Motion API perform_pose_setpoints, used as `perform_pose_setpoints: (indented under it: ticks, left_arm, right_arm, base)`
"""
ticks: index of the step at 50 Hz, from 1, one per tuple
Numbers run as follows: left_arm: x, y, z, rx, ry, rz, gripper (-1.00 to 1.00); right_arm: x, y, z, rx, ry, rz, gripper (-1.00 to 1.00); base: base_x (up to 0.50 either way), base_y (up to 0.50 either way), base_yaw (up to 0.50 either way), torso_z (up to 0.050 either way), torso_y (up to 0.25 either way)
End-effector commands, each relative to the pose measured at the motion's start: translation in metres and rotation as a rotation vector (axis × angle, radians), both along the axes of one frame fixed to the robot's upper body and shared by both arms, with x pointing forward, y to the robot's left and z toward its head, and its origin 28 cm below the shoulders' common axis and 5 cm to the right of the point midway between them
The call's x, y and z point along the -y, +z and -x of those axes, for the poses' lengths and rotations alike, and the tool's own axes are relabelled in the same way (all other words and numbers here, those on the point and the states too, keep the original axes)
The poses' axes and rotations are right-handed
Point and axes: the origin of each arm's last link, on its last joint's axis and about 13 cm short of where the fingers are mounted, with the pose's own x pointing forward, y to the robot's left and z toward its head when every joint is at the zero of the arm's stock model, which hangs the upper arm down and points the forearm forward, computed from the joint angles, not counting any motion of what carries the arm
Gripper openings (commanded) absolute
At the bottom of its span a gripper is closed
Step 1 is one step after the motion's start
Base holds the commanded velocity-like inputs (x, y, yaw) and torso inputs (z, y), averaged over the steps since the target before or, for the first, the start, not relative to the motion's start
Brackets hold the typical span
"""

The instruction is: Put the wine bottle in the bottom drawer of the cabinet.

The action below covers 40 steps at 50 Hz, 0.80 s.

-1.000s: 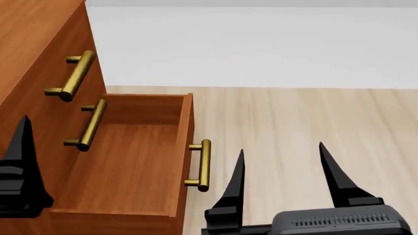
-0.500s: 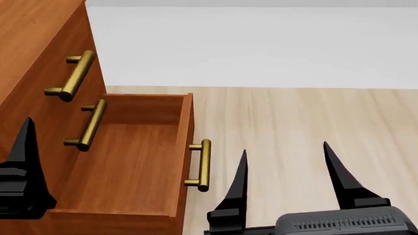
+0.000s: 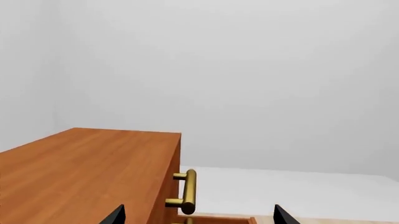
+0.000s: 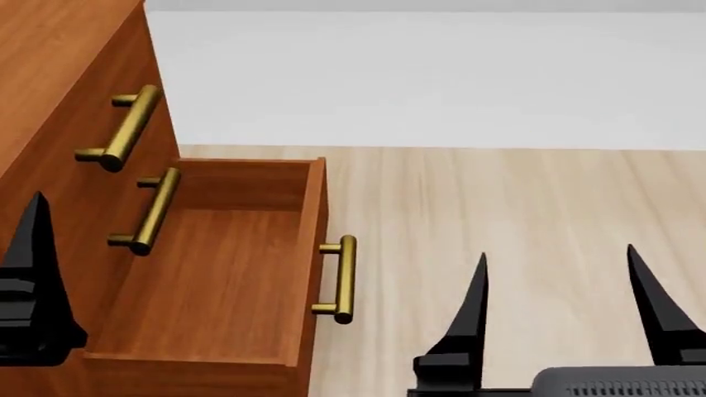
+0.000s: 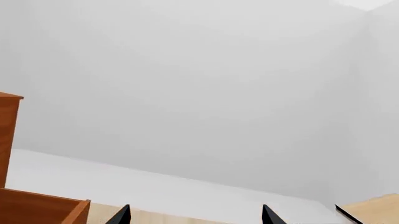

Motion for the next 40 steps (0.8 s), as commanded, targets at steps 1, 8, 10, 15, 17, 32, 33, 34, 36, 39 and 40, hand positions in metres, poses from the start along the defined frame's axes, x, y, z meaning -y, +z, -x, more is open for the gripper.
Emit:
perform_pose_setpoints:
  ticks: [1, 8, 10, 15, 17, 32, 33, 34, 36, 39, 40]
  left_arm:
    - [-0.001, 0.002, 0.001, 0.005, 0.002, -0.003, 1.0]
    - [0.0, 0.002, 0.0, -0.001, -0.005, -0.006, 1.0]
    - [0.0, 0.002, 0.0, -0.005, -0.006, -0.002, 1.0]
    - [0.0, 0.001, 0.001, -0.003, -0.004, -0.009, 1.0]
    - [-0.001, 0.001, 0.0, -0.004, -0.002, -0.007, 1.0]
    - [-0.001, -0.002, 0.0, -0.004, 0.001, -0.013, 1.0]
    - [-0.001, -0.003, -0.001, -0.005, 0.002, -0.014, 1.0]
    - [-0.001, -0.003, -0.001, -0.007, 0.0, -0.012, 1.0]
    - [-0.001, -0.003, -0.002, -0.008, 0.001, -0.013, 1.0]
    - [-0.001, -0.005, -0.003, -0.012, 0.001, -0.01, 1.0]
    - [-0.002, -0.006, -0.003, -0.012, 0.004, -0.011, 1.0]
  right_arm:
    - [0.019, 0.012, 0.008, 0.02, -0.086, 0.027, 1.0]
    - [0.024, 0.007, 0.012, 0.0, -0.122, 0.052, 1.0]
    - [0.025, 0.007, 0.013, -0.002, -0.134, 0.056, 1.0]
    - [0.033, 0.008, 0.017, 0.002, -0.175, 0.055, 1.0]
    - [0.038, 0.008, 0.019, 0.002, -0.201, 0.061, 1.0]
    - [0.059, 0.012, 0.033, 0.014, -0.319, 0.048, 1.0]
    - [0.06, 0.012, 0.034, 0.013, -0.32, 0.047, 1.0]
    - [0.061, 0.01, 0.034, 0.008, -0.331, 0.05, 1.0]
    - [0.064, 0.007, 0.034, 0.0, -0.339, 0.05, 1.0]
    - [0.068, 0.009, 0.037, 0.0, -0.365, 0.038, 1.0]
    - [0.069, 0.01, 0.038, 0.003, -0.368, 0.043, 1.0]
  base:
    - [0.0, 0.0, 0.0, 0.0, 0.0]
    - [0.0, 0.0, 0.0, 0.0, 0.0]
    - [0.0, 0.0, 0.0, 0.0, 0.0]
    - [0.0, 0.0, 0.0, 0.0, 0.0]
    - [0.0, 0.0, 0.0, 0.0, 0.0]
    - [0.0, 0.0, 0.0, 0.0, 0.0]
    - [0.0, 0.0, 0.0, 0.0, 0.0]
    - [0.0, 0.0, 0.0, 0.0, 0.0]
    - [0.0, 0.0, 0.0, 0.0, 0.0]
    - [0.0, 0.0, 0.0, 0.0, 0.0]
    - [0.0, 0.0, 0.0, 0.0, 0.0]
